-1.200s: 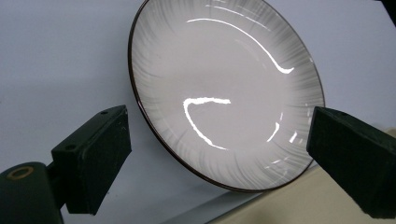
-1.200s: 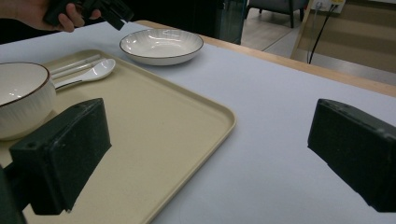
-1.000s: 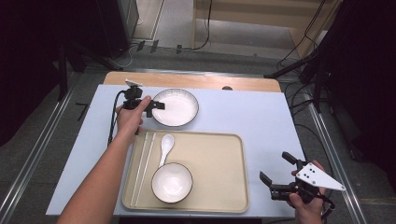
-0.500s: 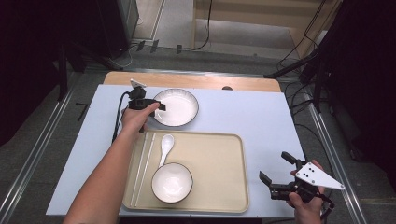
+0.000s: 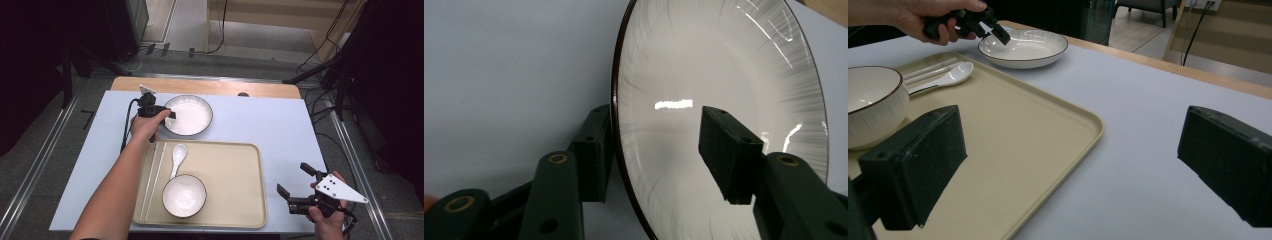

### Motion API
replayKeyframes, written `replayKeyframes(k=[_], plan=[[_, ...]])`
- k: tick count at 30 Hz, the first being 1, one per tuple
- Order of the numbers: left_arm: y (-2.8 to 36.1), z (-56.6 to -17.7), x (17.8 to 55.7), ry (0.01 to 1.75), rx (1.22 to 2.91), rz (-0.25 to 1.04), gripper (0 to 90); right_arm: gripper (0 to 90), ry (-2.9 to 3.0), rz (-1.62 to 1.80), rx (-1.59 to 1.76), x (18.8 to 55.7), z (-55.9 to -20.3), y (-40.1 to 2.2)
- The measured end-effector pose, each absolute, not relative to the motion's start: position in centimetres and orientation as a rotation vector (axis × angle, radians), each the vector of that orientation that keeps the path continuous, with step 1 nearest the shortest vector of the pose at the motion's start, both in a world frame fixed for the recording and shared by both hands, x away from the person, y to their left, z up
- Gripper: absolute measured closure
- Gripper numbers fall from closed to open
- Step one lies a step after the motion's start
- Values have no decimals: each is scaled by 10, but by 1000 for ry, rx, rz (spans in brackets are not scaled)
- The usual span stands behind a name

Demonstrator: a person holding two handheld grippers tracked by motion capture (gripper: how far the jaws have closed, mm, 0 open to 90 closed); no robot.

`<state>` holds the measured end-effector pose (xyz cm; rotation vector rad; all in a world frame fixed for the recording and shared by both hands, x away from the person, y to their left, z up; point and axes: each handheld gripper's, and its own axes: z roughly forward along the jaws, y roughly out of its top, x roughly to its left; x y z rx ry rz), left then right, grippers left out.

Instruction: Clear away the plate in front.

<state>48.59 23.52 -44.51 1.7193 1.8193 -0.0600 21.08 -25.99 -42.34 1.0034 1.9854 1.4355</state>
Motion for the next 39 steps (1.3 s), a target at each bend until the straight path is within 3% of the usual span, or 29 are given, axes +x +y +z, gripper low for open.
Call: replayKeyframes(k=[6,11,20,31,39], plan=[[238,-446,486,1858,1732,-30,711,0,1987,1433,1005,211,-424,-260],[235,-444,486,1852,1761,-7,723,0,1978,1433,1011,212,-423,-260],[245,-435,486,1850,1588,-95,851,0,1973,1432,1014,213,-424,-261],[240,-430,485,1840,1587,-41,860,0,1963,1436,1024,211,-423,-264],[234,-429,483,1791,1608,-89,861,0,1961,1436,1023,211,-423,-265]])
